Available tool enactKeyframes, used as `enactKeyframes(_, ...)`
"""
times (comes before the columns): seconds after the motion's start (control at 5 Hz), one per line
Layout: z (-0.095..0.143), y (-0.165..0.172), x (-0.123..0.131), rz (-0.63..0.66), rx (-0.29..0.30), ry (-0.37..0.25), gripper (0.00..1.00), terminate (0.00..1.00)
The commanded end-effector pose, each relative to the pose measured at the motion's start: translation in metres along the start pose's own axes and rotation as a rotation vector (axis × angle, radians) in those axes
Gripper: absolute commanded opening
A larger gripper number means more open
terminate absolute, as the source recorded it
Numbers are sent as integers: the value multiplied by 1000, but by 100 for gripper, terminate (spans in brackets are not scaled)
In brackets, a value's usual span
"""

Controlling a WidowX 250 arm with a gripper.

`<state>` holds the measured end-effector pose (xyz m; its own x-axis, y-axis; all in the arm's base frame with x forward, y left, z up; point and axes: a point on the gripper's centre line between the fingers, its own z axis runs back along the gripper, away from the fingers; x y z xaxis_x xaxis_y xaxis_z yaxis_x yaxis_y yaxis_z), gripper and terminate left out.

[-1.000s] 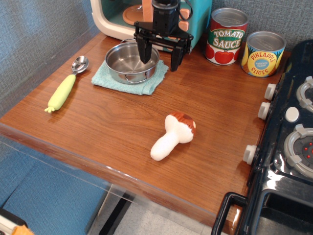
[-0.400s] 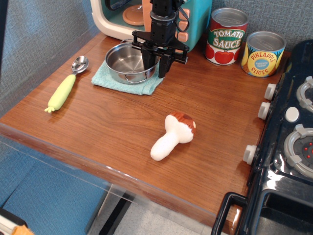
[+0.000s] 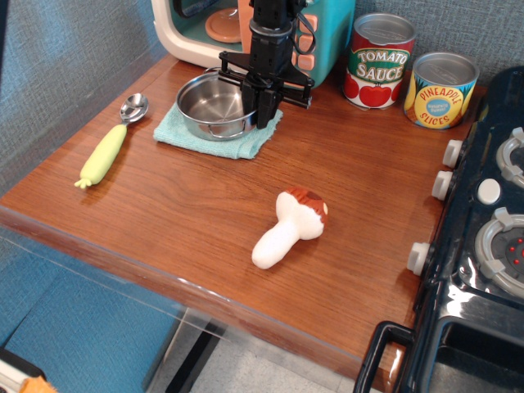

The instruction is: Place the pot to the right of the blue cloth

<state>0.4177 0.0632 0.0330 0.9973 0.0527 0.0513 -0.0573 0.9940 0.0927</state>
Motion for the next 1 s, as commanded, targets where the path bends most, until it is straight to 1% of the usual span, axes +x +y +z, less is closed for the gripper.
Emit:
enactKeyframes(0.0,69,-46,1,-144,-31,-144,0,0)
enactKeyframes(0.4,47,-133,-5,-404,-37,-105,0,0)
enactKeyframes(0.6,40,-153,-11,-468,-24,-91,0,0)
enactKeyframes(0.8,37,-155,-16,-475,-9,-81,0,0)
